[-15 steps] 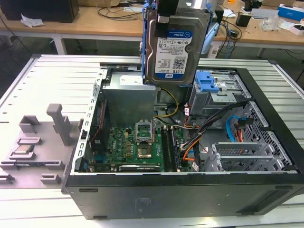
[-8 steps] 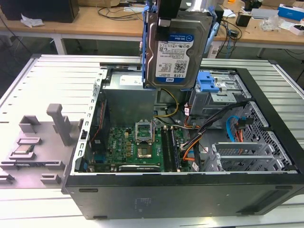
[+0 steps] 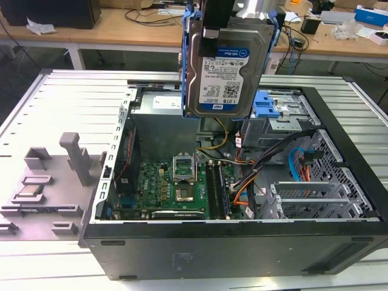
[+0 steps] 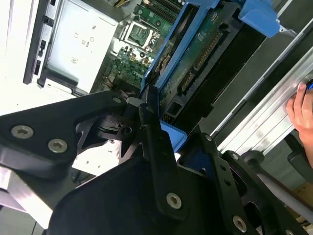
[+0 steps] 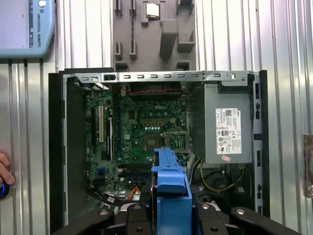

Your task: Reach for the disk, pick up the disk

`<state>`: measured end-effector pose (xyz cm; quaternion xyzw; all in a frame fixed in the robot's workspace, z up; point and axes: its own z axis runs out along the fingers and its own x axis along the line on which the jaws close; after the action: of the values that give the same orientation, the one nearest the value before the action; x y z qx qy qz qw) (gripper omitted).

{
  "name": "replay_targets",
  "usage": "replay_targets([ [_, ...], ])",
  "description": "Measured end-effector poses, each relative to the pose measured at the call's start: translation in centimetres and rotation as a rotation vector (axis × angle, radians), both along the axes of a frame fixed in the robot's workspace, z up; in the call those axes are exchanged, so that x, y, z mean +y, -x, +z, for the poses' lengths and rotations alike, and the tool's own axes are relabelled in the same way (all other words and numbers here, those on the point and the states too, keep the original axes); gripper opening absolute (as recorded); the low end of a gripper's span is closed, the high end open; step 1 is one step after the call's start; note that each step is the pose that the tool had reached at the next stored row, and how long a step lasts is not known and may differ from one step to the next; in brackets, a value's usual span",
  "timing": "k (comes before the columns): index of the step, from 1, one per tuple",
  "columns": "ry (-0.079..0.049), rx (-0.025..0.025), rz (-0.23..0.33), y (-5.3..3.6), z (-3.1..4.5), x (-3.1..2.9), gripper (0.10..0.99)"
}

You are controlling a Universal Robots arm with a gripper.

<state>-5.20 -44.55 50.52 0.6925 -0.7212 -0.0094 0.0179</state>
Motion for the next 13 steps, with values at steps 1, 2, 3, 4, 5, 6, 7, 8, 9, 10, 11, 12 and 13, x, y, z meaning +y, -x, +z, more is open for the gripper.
replay_targets([
  [1,0.000,0.0000,0.000,0.00,0.00,-0.21,0.369],
  [2,0.000,0.0000,0.000,0.00,0.00,-0.31,0.369],
  [3,0.000,0.0000,0.000,0.00,0.00,-0.42,0.369],
  [4,0.000,0.0000,0.000,0.00,0.00,-0.57,0.369],
  [5,0.000,0.0000,0.000,0.00,0.00,-0.72,0.369],
  [6,0.000,0.0000,0.000,0.00,0.00,-0.82,0.369],
  [7,0.000,0.0000,0.000,0.00,0.00,-1.02,0.369],
  [8,0.000,0.0000,0.000,0.00,0.00,-1.22,0.369],
  [9,0.000,0.0000,0.000,0.00,0.00,-1.48,0.369],
  [10,0.000,0.0000,0.000,0.00,0.00,-1.60,0.369],
  [11,0.000,0.0000,0.000,0.00,0.00,-1.71,0.369],
  [12,0.000,0.0001,0.000,0.00,0.00,-1.86,0.369],
  [13,0.000,0.0000,0.000,0.00,0.00,-1.96,0.369],
])
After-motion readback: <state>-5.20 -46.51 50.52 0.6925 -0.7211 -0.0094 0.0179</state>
